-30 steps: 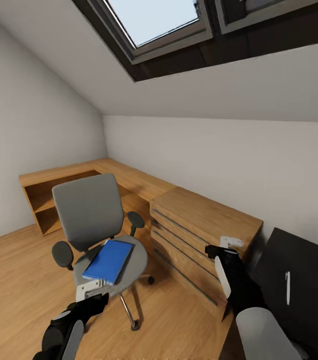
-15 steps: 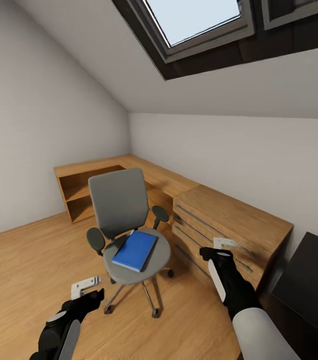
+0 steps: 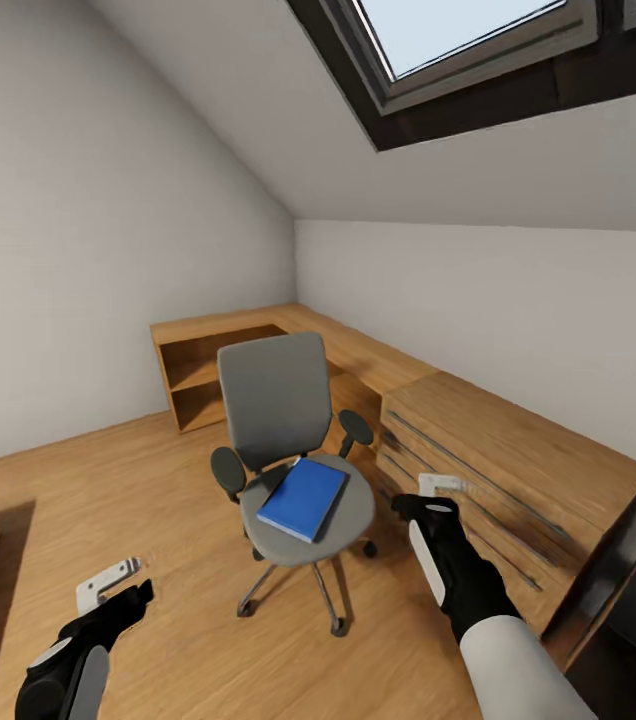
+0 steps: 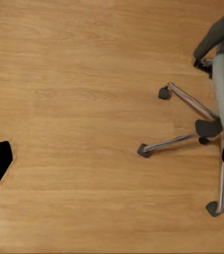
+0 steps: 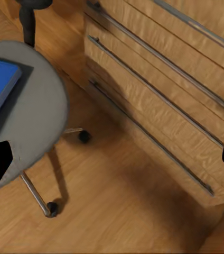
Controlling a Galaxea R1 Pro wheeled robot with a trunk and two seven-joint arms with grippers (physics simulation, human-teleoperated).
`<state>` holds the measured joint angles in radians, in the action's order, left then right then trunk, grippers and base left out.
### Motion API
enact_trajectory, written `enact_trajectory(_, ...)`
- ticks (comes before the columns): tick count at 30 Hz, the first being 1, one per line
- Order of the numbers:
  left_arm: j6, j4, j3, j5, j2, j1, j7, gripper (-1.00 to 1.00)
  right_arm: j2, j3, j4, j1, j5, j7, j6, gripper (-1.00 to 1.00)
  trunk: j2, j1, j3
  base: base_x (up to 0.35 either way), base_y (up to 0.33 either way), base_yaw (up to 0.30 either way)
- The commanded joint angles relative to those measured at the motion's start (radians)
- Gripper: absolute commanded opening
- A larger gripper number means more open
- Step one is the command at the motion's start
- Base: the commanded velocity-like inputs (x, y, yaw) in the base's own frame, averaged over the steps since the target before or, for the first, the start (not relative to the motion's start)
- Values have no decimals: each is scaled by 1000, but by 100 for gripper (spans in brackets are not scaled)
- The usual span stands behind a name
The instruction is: In the bedroom, organize the workspace by keeping the computer under the desk, ensuring the monitor is on the desk, placing the keyboard on the desk next to the monitor, placing the mouse on the desk next to the keyboard, moving the folder from the swivel chair onto the desk next to the mouse, stacking the notebook on top of the folder with the pen on top of the notebook, and positioning the swivel chair next to the desk.
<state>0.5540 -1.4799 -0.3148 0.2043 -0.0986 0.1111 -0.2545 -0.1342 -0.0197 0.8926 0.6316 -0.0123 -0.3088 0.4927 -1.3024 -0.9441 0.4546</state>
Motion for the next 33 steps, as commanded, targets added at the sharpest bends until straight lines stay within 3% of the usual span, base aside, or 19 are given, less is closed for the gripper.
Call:
enact_trajectory(1,3,-1,-32,15,-1,1,-7,100,-1,19,2,0,-1,-1,6,100,-1,0,2,253,165,216)
enact_trajectory(7,3,0,-65,18,-2,1,-6,100,-1,49,-1,0,-2,-1,6,100,-1,0,9,291,137,215)
enact_trajectory(19,2,0,-67,18,-6,1,-6,100,1,52,-3,0,2,2,3,100,-1,0,14,305,23,86)
enact_trajectory(33,3,-2,-64,18,-6,1,-6,100,-2,55,-3,0,8,4,3,100,-1,0,14,268,136,30)
